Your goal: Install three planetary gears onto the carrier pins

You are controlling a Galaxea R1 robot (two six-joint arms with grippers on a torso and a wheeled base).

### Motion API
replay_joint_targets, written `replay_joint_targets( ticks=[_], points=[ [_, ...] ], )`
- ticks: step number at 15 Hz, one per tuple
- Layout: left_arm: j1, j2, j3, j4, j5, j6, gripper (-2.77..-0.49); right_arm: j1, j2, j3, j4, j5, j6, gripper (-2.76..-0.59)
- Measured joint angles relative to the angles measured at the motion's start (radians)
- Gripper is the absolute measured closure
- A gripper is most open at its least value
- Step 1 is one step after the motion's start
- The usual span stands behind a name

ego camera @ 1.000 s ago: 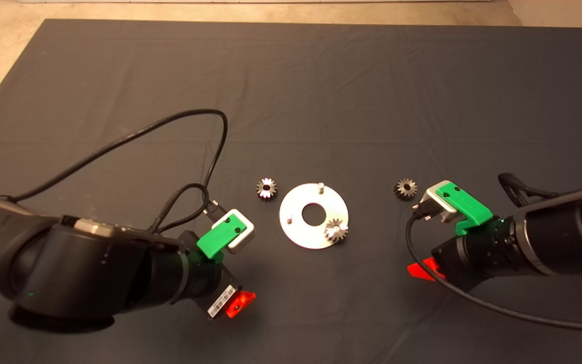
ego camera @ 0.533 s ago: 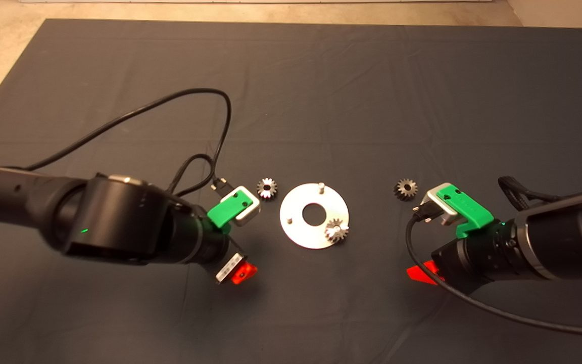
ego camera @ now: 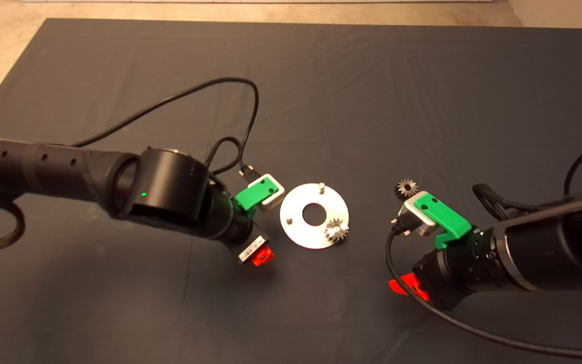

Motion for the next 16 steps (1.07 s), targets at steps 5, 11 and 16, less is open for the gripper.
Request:
replay_joint_targets(
  ticks=[5, 11, 16],
  points=[
    [0.000, 0.009, -0.087, -0.016, -0.003, 0.087, -2.77, -0.005, 0.024, 0.003, 0.000, -0.001, 0.017, -2.08],
    [0.000, 0.011, -0.110, -0.020, -0.027, 0.126, -2.77, -0.071, 0.018, 0.003, 0.001, 0.000, 0.024, -2.17],
    [0.000, 0.006, -0.128, -0.022, -0.049, 0.152, -2.77, -0.080, -0.080, 0.003, 0.001, -0.001, 0.023, -2.17]
  ],
)
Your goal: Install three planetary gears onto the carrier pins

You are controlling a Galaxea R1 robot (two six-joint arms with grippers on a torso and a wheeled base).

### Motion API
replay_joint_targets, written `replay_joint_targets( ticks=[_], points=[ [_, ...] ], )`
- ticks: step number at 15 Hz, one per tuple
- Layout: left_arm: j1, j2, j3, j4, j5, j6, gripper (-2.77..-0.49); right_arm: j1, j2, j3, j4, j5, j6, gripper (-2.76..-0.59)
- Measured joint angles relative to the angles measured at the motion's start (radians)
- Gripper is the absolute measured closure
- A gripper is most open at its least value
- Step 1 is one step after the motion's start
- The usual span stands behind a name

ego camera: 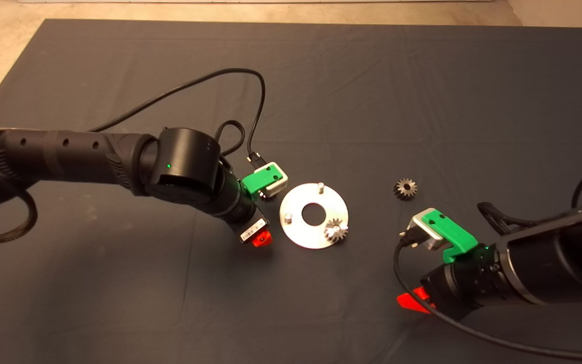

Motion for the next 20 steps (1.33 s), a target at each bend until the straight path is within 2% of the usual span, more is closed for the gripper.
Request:
replay_joint_targets(
  ticks=[2, 3, 6, 8, 9, 11, 14, 16, 20],
  points=[
    [0.000, 0.002, -0.024, 0.000, -0.014, 0.008, -2.77, 0.000, -0.038, 0.000, 0.000, -0.001, -0.013, -2.23],
    [-0.001, 0.003, -0.033, 0.000, -0.017, 0.008, -2.77, -0.003, -0.076, 0.000, 0.000, 0.001, -0.037, -2.32],
    [-0.006, 0.003, -0.034, 0.000, -0.022, 0.008, -2.77, -0.005, -0.154, 0.000, 0.000, -0.003, -0.083, -2.33],
    [-0.005, 0.001, -0.035, 0.000, -0.028, 0.016, -2.77, -0.009, -0.186, 0.000, 0.000, -0.002, -0.104, -2.33],
    [-0.005, 0.000, -0.039, -0.001, -0.037, 0.033, -2.77, -0.011, -0.193, 0.000, 0.000, -0.003, -0.113, -2.33],
    [-0.006, 0.002, -0.068, -0.003, -0.060, 0.045, -2.77, -0.011, -0.203, 0.000, 0.000, -0.002, -0.121, -2.47],
    [-0.005, 0.003, -0.090, -0.003, -0.078, 0.061, -2.77, -0.022, -0.210, 0.000, 0.000, -0.002, -0.127, -2.59],
    [-0.005, 0.003, -0.101, -0.003, -0.096, 0.072, -2.77, -0.027, -0.212, 0.000, 0.000, -0.001, -0.128, -2.60],
    [-0.005, 0.013, -0.132, -0.003, -0.121, 0.087, -2.77, -0.033, -0.217, 0.000, 0.000, -0.002, -0.129, -2.60]
  ],
)
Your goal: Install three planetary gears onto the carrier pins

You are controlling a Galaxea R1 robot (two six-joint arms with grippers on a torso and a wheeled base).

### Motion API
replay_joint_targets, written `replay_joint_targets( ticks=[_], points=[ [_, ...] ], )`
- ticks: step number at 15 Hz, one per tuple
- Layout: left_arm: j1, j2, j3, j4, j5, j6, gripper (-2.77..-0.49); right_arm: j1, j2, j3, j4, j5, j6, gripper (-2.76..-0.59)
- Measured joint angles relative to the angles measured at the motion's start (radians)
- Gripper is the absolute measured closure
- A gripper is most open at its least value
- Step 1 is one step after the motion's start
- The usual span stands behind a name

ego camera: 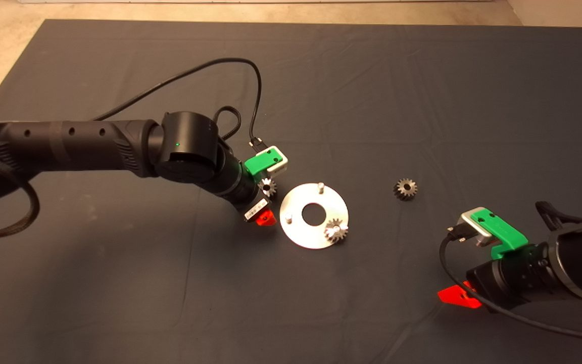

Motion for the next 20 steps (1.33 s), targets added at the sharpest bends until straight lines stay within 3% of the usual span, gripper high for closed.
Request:
replay_joint_targets(
  ticks=[2, 6, 8, 20],
  points=[
    [0.000, 0.024, -0.029, 0.000, -0.022, 0.001, -2.77, -0.009, 0.000, 0.000, 0.000, 0.001, -0.003, -2.60],
    [-0.005, 0.064, -0.077, 0.000, -0.029, 0.027, -2.77, -0.017, -0.010, 0.000, 0.000, 0.000, -0.003, -2.60],
    [-0.005, 0.064, -0.082, 0.000, -0.050, 0.029, -2.77, -0.017, -0.012, 0.000, 0.000, 0.000, -0.006, -2.60],
    [-0.005, 0.061, -0.140, 0.000, -0.065, 0.101, -2.77, -0.041, -0.014, 0.000, 0.000, 0.000, -0.010, -2.60]
  ],
)
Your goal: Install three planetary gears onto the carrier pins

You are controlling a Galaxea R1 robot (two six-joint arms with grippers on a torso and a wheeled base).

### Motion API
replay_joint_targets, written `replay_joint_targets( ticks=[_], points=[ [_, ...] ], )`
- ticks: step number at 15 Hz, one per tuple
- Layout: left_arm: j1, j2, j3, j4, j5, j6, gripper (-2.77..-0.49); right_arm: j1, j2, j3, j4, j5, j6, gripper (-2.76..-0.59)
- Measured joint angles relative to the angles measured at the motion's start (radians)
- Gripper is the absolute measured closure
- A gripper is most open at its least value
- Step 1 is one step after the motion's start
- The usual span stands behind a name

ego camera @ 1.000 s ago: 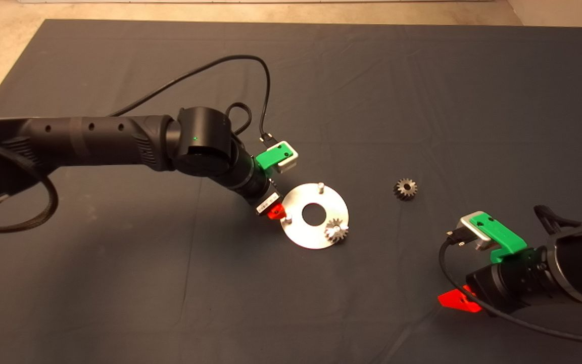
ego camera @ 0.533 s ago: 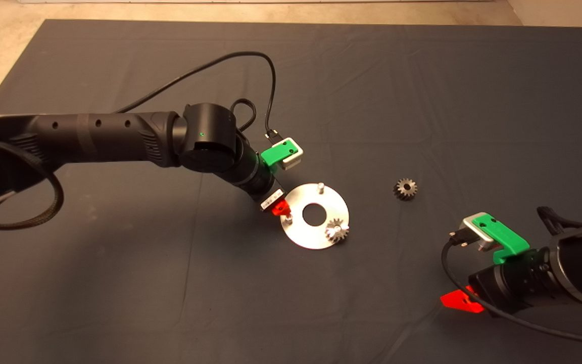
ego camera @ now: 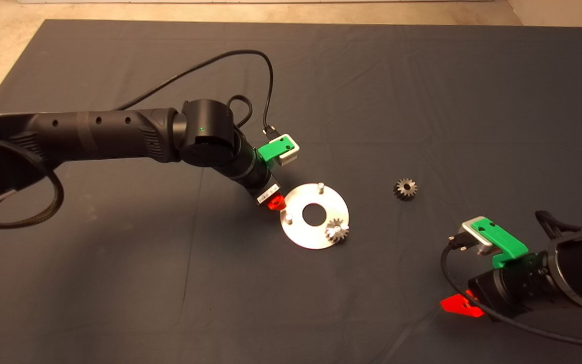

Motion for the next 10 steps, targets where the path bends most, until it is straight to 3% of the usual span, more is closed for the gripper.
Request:
replay_joint_targets(
  ticks=[5, 6, 8, 10],
  points=[
    [0.000, -0.006, -0.003, -0.005, -0.008, 0.005, -2.68, -0.010, 0.000, 0.000, 0.000, 0.000, 0.000, -2.60],
    [0.000, -0.012, -0.003, -0.012, -0.019, 0.005, -2.68, -0.011, 0.000, 0.000, 0.000, 0.000, 0.000, -2.60],
    [0.000, -0.028, -0.003, -0.027, -0.063, 0.007, -2.62, -0.012, 0.000, 0.000, 0.000, 0.000, 0.000, -2.60],
    [0.000, -0.036, -0.003, -0.031, -0.068, 0.008, -2.55, -0.012, 0.000, 0.000, 0.000, 0.000, 0.000, -2.60]
  ],
)
